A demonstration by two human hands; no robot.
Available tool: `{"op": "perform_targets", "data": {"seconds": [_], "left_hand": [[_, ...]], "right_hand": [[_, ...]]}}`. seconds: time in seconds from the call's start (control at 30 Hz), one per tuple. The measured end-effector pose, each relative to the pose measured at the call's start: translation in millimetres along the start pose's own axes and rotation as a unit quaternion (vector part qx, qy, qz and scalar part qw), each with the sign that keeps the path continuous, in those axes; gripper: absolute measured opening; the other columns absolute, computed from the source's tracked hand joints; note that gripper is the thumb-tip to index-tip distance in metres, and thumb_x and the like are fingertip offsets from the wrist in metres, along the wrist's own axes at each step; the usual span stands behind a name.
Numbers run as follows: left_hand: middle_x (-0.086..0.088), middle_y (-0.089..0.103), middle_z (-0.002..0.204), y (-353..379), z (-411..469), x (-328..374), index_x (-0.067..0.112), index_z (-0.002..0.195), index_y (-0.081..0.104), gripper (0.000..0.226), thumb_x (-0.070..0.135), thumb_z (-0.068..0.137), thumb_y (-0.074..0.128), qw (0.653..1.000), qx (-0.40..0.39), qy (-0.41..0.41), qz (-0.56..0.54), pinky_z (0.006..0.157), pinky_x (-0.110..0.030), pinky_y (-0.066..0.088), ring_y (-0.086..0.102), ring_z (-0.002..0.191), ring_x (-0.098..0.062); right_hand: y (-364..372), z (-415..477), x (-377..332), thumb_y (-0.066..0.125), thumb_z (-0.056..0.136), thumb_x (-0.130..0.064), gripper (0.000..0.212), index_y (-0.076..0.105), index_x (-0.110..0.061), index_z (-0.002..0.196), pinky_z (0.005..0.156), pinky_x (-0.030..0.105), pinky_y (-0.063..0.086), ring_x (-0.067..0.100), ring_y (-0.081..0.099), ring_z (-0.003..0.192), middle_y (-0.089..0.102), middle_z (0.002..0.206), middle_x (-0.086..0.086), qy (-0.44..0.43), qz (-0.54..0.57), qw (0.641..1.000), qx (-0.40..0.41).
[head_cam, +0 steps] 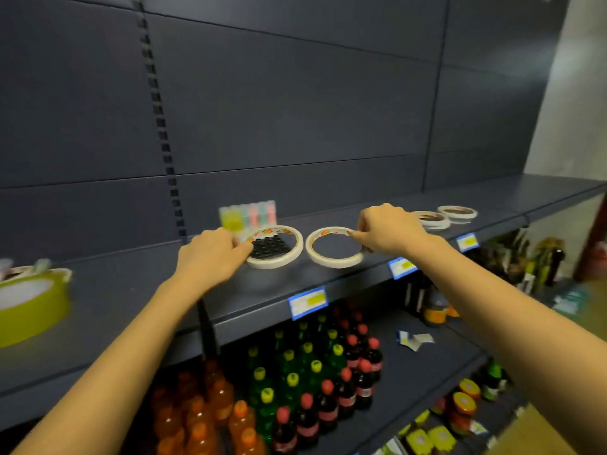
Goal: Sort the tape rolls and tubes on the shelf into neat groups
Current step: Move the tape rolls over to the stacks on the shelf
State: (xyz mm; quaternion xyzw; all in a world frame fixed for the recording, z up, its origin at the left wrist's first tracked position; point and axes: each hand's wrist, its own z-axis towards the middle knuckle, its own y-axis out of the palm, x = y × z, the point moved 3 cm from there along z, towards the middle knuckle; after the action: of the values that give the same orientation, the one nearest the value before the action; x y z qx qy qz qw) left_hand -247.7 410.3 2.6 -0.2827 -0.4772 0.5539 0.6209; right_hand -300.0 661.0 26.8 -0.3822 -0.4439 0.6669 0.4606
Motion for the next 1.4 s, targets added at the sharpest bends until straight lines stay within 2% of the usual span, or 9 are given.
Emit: {"op": "perform_targets", "data": {"seconds": [0.1, 0.23, 0.33, 0.5, 0.73, 0.87, 1.13, 1.27, 1.4], "left_hand": [[-0.001, 0.044, 0.052, 32.6, 13.5, 54.3, 0.015, 0.05, 0.041, 0.05, 0.041, 0.093, 0.044, 1.0, -0.009, 0.023, -0.009, 0.053, -0.028, 0.03, 0.043, 0.056, -0.022], [0.001, 0.04, 0.049, 75.9, 29.5, 121.4, 0.017, 0.05, 0.038, 0.05, 0.042, 0.093, 0.043, 0.998, -0.02, 0.052, -0.02, 0.048, -0.024, 0.026, 0.037, 0.048, -0.018], [0.001, 0.043, 0.051, 99.7, 42.6, 166.3, 0.018, 0.051, 0.041, 0.049, 0.043, 0.093, 0.043, 0.997, -0.025, 0.064, -0.019, 0.048, -0.024, 0.027, 0.04, 0.049, -0.016], [0.003, 0.047, 0.055, 128.5, 77.8, 226.1, 0.019, 0.055, 0.047, 0.047, 0.046, 0.093, 0.042, 0.995, -0.04, 0.086, -0.012, 0.05, -0.025, 0.027, 0.043, 0.052, -0.014], [-0.002, 0.056, 0.066, 168.6, 144.8, 281.7, 0.015, 0.066, 0.057, 0.04, 0.041, 0.093, 0.043, 0.994, -0.057, 0.098, -0.009, 0.063, -0.03, 0.038, 0.053, 0.067, -0.024], [-0.006, 0.058, 0.072, 190.4, 185.2, 302.6, 0.015, 0.065, 0.059, 0.039, 0.039, 0.092, 0.044, 0.993, -0.076, 0.089, -0.001, 0.069, -0.031, 0.04, 0.055, 0.073, -0.028], [-0.001, 0.056, 0.073, 232.7, 229.9, 326.2, 0.017, 0.072, 0.057, 0.035, 0.04, 0.093, 0.042, 0.992, -0.102, 0.068, 0.041, 0.061, -0.028, 0.034, 0.051, 0.069, -0.021], [0.002, 0.048, 0.06, 241.5, 232.8, 334.2, 0.018, 0.059, 0.048, 0.041, 0.039, 0.093, 0.04, 0.988, -0.073, 0.075, 0.111, 0.056, -0.026, 0.032, 0.048, 0.063, -0.02], [0.003, 0.049, 0.059, 242.7, 234.9, 336.7, 0.016, 0.068, 0.058, 0.044, 0.046, 0.093, 0.038, 0.985, -0.068, 0.061, 0.145, 0.054, -0.024, 0.033, 0.049, 0.059, -0.017]], "right_hand": [[-5.1, -5.8, 66.3, 0.049, 0.091, -0.052, 0.046, 0.068, -0.011, 0.093, 0.064, 0.031, 0.042, 0.028, 0.063, 0.085, 0.069, 0.091, 0.008, 0.027, -0.037, 0.999, 0.006], [-10.1, -11.0, 145.8, 0.05, 0.09, -0.052, 0.041, 0.064, -0.015, 0.098, 0.068, 0.033, 0.041, 0.028, 0.06, 0.091, 0.064, 0.101, 0.007, 0.061, -0.05, 0.997, 0.015], [-14.4, -11.1, 196.6, 0.051, 0.09, -0.049, 0.037, 0.064, -0.016, 0.101, 0.068, 0.032, 0.039, 0.024, 0.052, 0.083, 0.063, 0.102, 0.007, 0.101, -0.052, 0.993, 0.019], [-11.8, 3.9, 260.7, 0.051, 0.09, -0.051, 0.042, 0.066, -0.013, 0.093, 0.066, 0.033, 0.042, 0.028, 0.06, 0.084, 0.066, 0.094, 0.008, 0.137, -0.055, 0.989, 0.02], [-3.2, 47.2, 333.9, 0.051, 0.089, -0.053, 0.045, 0.069, -0.012, 0.088, 0.067, 0.034, 0.047, 0.025, 0.062, 0.082, 0.069, 0.088, 0.006, 0.159, -0.031, 0.986, 0.026], [1.4, 86.8, 366.8, 0.051, 0.089, -0.052, 0.043, 0.07, -0.014, 0.085, 0.063, 0.03, 0.042, 0.023, 0.062, 0.078, 0.07, 0.084, 0.004, 0.157, -0.031, 0.987, 0.02], [29.5, 161.7, 407.5, 0.053, 0.09, -0.044, 0.029, 0.063, -0.019, 0.083, 0.067, 0.032, 0.043, 0.023, 0.062, 0.085, 0.07, 0.087, 0.002, 0.125, 0.009, 0.992, 0.012], [42.7, 191.1, 416.0, 0.055, 0.09, -0.045, 0.028, 0.064, -0.019, 0.083, 0.063, 0.03, 0.039, 0.022, 0.06, 0.081, 0.067, 0.085, 0.002, 0.096, 0.017, 0.995, -0.001], [59.1, 221.5, 419.7, 0.056, 0.089, -0.046, 0.03, 0.065, -0.018, 0.092, 0.068, 0.031, 0.043, 0.023, 0.061, 0.086, 0.065, 0.089, 0.002, 0.064, 0.024, 0.997, -0.034]]}}
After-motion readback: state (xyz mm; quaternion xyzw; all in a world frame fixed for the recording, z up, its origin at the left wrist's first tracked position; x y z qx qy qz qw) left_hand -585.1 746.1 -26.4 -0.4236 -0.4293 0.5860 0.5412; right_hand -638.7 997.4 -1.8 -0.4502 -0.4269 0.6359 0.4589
